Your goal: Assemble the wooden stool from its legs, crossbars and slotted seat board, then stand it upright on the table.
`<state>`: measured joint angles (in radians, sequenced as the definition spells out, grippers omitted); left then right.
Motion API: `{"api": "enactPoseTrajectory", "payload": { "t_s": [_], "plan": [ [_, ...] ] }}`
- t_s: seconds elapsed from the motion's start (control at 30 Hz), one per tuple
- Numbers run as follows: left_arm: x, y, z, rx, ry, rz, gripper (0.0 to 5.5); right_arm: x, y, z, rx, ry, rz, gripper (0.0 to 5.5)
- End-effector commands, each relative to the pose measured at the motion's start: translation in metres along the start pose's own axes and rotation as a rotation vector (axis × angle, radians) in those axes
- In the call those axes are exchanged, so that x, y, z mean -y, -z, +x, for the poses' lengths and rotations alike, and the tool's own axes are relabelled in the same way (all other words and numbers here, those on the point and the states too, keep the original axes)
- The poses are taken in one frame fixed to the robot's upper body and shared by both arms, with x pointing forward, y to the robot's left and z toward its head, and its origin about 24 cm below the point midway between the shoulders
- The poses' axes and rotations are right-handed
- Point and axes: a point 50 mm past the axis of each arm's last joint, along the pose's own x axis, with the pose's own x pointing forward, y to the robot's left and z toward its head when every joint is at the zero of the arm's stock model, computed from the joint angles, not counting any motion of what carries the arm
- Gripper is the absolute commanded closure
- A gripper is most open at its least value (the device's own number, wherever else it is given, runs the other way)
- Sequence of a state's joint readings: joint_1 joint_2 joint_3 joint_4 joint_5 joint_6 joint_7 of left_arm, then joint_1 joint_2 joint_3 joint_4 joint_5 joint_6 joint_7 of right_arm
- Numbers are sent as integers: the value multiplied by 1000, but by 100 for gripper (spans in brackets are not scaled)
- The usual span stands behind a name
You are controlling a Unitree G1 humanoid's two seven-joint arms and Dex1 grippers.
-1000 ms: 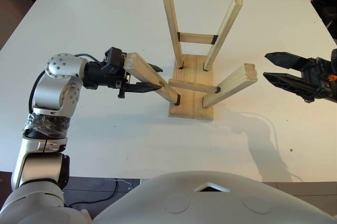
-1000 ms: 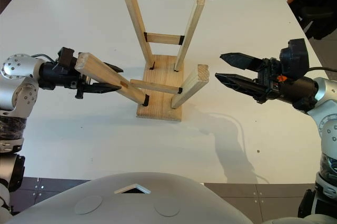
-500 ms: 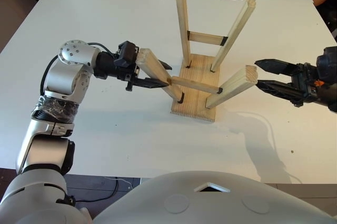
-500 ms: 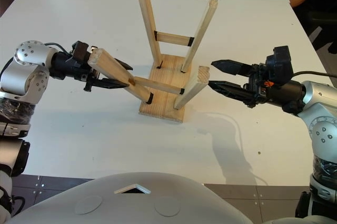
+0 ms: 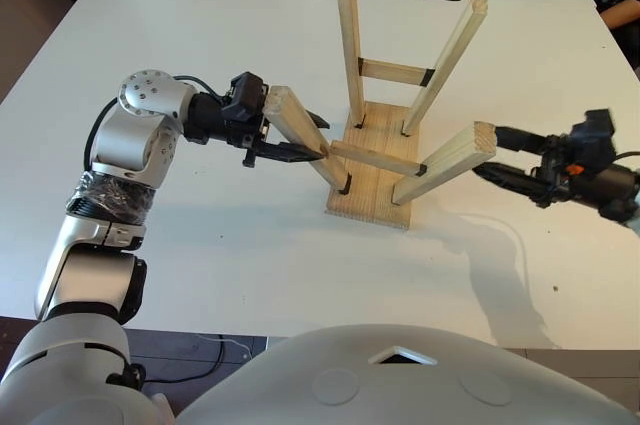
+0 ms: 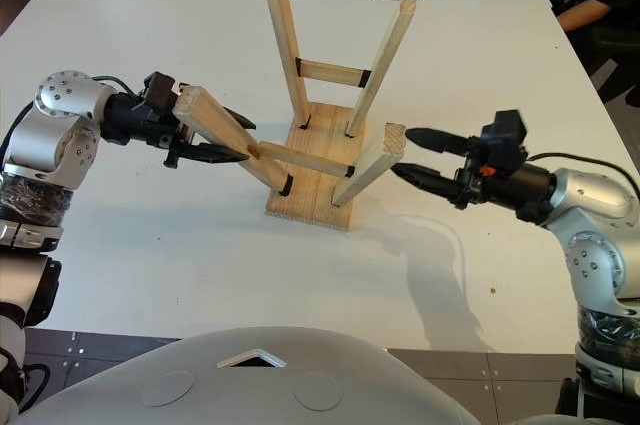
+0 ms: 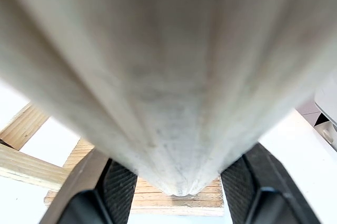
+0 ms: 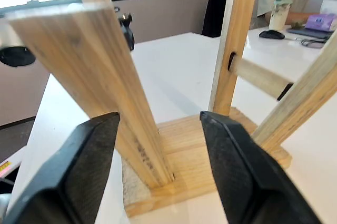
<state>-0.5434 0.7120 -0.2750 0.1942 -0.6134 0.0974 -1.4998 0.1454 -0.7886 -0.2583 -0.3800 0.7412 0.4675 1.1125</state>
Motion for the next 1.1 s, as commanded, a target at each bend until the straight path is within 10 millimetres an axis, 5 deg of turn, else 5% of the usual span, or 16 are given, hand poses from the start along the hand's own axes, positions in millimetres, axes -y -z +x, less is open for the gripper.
{"api": "enactPoseTrajectory", "payload": {
  "t_s": [0.03, 0.27, 0.4, 0.63, 1.1],
  "plan": [
    [40, 96, 13, -334, 33, -388, 346, -12, 30, 7, -241, -49, -91, 269],
    [53, 93, 22, -286, 46, -429, 346, -48, 66, 16, -392, -201, -65, 269],
    [55, 71, 39, -146, 40, -523, 346, -57, 72, 23, -404, -230, -105, 269],
    [57, 60, 53, -162, -30, -553, 346, -55, 71, 32, -403, -190, -205, 269],
    [71, 64, 65, -319, -5, -327, 346, -46, 95, 23, -475, -107, -179, 269]
  ]
}}
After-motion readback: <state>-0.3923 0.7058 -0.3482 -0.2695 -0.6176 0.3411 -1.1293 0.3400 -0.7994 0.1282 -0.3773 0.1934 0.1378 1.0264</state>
